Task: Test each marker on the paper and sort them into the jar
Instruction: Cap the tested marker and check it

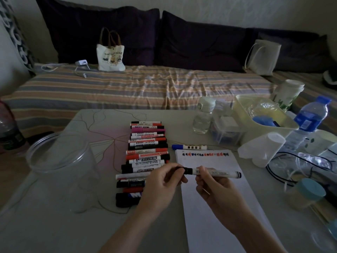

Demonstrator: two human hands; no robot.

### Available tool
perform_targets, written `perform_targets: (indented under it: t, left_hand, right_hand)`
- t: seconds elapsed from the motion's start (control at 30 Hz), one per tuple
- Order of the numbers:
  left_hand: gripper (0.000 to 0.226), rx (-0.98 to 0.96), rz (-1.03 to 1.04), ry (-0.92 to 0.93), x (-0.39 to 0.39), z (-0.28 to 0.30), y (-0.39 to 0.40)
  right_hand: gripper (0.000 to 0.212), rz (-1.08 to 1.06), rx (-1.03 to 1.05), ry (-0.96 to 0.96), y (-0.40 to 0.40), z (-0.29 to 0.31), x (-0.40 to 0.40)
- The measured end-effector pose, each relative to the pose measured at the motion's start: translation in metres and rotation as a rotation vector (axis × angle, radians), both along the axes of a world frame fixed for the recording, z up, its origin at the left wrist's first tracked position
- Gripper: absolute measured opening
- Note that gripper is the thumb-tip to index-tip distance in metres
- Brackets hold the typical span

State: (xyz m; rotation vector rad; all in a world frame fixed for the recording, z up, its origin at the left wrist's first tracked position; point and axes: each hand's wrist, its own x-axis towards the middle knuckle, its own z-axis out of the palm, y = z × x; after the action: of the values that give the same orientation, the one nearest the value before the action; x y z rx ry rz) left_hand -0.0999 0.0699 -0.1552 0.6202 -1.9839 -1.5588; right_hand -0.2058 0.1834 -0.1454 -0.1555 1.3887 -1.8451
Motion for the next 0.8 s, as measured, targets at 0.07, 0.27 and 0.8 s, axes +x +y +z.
perform_targets:
  t: [0.07, 0.27, 0.8]
  left_hand:
    - [0.014, 0.091, -0.021, 0.009, 0.002, 0.002, 0.002]
    - [0.019, 0.024, 0.022, -0.057, 0.015, -0.001, -0.028]
    - [0.043, -0.858, -0.144, -0.594, 0.045, -0.018, -0.072]
  right_hand:
    - [0.038, 0.060, 0.024, -0.027, 0.005, 0.003, -0.004]
    - [0.033, 0.101, 0.378, 0.642, 0.033, 0.011, -0.046]
    - [0.019, 0.375, 0.880, 1.602, -0.113, -0.016, -0.153]
